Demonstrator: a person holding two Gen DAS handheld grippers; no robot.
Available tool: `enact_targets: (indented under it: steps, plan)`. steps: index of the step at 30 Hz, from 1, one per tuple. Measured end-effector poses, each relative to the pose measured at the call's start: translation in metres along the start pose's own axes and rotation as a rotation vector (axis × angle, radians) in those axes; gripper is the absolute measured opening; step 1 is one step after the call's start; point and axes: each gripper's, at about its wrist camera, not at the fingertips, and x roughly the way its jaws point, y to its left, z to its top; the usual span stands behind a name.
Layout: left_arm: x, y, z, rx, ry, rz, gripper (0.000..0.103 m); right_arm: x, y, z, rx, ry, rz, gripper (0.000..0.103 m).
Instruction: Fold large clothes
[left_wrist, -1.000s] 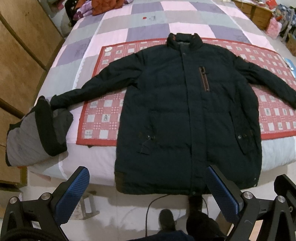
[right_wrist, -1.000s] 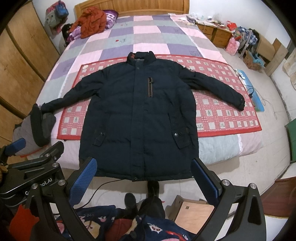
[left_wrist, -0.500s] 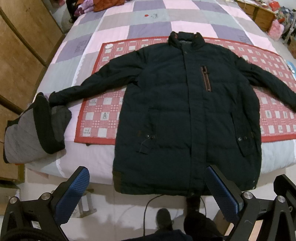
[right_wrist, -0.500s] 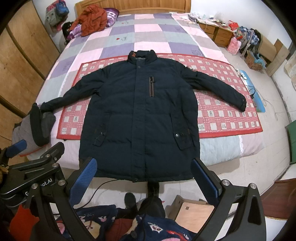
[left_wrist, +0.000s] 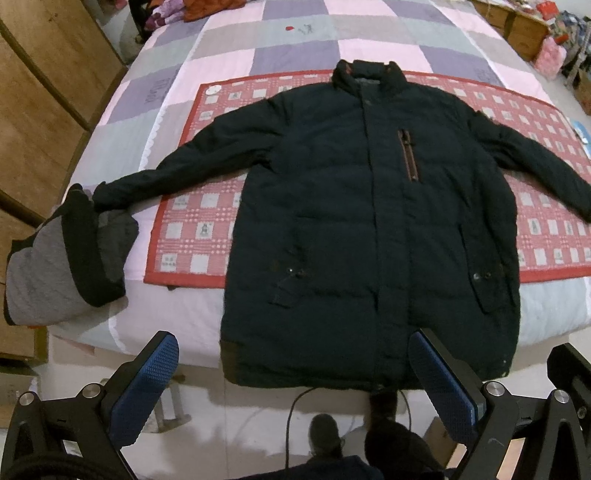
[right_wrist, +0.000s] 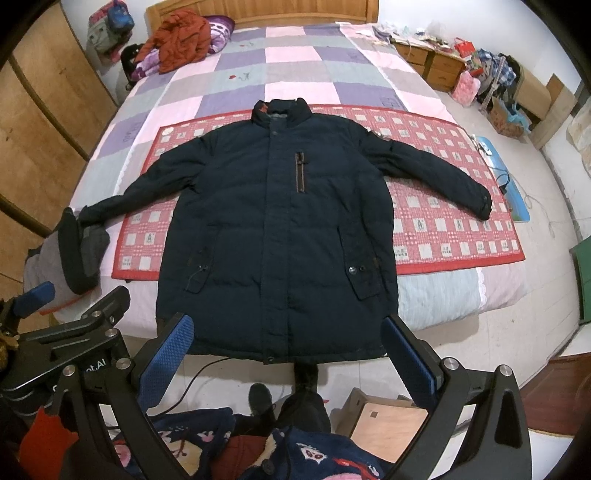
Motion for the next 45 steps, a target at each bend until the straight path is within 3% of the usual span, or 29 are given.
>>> enact_targets:
  steps: [13, 33, 45]
  plan:
    - [0.003, -0.015, 0.005, -0.012, 0.005, -0.011, 0.102, -0.002, -0.01, 0.003, 0.0, 0.005, 0.014, 0.103]
    - [0.002, -0.049, 0.034, -0.108, -0.009, -0.005, 0.102, 0.005, -0.058, 0.059, -0.066, -0.012, 0.096, 0.103]
    - [0.014, -0.046, 0.048, -0.125, 0.003, -0.005, 0.102, 0.016, -0.06, 0.075, -0.077, -0.001, 0.105, 0.103]
